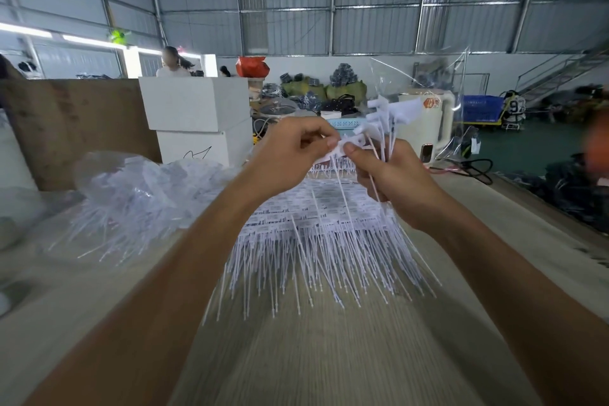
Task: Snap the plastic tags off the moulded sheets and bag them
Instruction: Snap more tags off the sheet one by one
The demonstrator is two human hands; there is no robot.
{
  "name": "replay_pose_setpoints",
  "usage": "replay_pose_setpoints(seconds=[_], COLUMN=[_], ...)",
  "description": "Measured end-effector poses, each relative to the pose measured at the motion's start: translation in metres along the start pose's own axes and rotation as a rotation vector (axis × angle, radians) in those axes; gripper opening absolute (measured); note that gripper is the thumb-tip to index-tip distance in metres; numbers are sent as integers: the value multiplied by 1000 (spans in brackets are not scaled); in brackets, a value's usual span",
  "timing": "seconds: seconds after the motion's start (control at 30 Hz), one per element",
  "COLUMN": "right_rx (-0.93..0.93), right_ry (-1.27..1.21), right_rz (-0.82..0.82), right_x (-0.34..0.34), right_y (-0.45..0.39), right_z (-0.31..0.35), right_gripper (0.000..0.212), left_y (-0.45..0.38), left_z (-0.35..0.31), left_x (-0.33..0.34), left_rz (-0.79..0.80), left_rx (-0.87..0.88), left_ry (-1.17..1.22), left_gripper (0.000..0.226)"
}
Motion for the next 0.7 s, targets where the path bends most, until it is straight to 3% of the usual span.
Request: replay_pose_setpoints(seconds=[0.17, 0.33, 0.43, 0.5, 0.6, 0.7], right_rx=[-57, -192, -204, -209, -184, -174], right_ry=[161, 316, 368, 422, 632, 595], right_rz=[50, 64, 14, 17, 5, -58], right_x=[-2, -1, -4, -1, -1, -4], right_y=[2, 7, 7, 8, 5, 5], right_z=[7, 24, 26, 28, 17, 15], right_gripper=[22, 1, 12, 9, 23, 12], left_y=[0, 2, 3, 4, 6, 6], left_z=[-1, 2, 4, 7, 16, 16], left_x=[0, 1, 0, 0, 4, 5], left_rz=[-21, 12, 27, 53, 114, 103], left_rx=[4, -41, -67, -98, -178, -183], left_ry=[-6, 106, 190, 222, 260, 275], left_gripper=[10, 13, 14, 16, 14, 7])
Point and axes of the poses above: each hand's wrist, its own y-axis away from the middle knuckle, its own x-axis out of the palm, z = x × y, the point moved 10 cm from there along -y, towards the middle knuckle, and after that the axes turned 9 degrees about y, right-handed, at the moved point
